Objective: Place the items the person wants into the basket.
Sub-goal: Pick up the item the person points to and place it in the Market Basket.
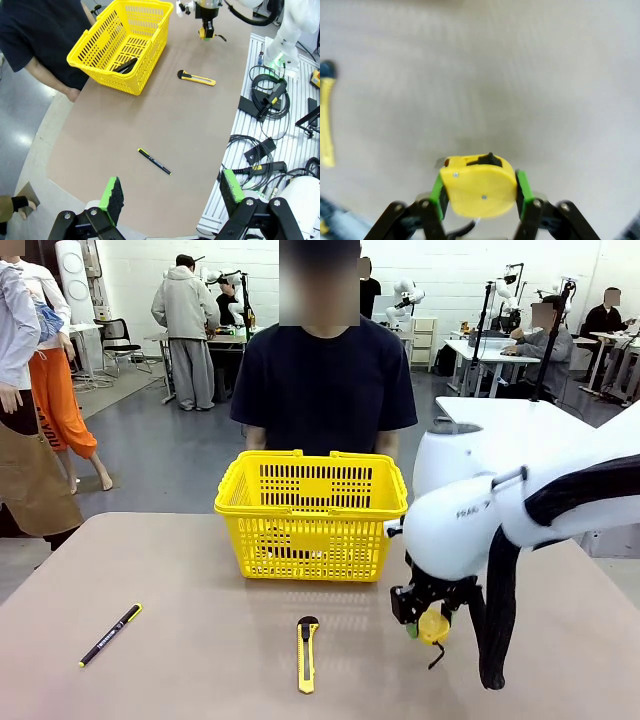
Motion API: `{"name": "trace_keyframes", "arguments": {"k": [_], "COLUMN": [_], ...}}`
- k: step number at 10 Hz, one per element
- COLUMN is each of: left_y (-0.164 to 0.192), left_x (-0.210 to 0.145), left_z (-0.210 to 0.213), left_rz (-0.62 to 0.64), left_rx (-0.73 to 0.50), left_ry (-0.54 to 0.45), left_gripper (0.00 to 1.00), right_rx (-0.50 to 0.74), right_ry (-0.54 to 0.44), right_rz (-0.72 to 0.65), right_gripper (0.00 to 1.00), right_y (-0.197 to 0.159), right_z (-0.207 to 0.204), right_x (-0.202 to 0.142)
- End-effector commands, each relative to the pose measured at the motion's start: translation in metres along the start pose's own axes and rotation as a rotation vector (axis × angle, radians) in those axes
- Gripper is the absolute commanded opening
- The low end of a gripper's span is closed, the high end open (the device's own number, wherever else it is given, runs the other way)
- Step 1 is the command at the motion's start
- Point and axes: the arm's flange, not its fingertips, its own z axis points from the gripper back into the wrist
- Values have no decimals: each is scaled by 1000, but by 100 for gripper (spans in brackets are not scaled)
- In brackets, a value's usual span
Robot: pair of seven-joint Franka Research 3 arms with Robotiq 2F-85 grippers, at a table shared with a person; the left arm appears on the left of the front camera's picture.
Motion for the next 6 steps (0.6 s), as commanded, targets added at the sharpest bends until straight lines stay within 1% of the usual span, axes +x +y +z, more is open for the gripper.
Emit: {"name": "trace_keyframes", "arguments": {"k": [1,2,3,4,6], "left_y": [-1,-1,-1,-1,-1], "left_x": [0,0,0,0,0], "left_z": [0,0,0,0,0], "left_rz": [-5,-5,-5,-5,-5], "left_rx": [-3,-3,-3,-3,-3], "left_ry": [-7,-7,-7,-7,-7], "left_gripper": [100,100,100,100,100], "right_rx": [53,75,92,84,83], "right_ry": [-17,-43,-72,-97,-129], "right_rz": [-45,-68,-92,-121,-141], "right_gripper": [0,0,0,0,0], "right_y": [4,3,4,8,15], "right_z": [82,123,152,173,196], "right_x": [-37,-49,-58,-66,-78]}}
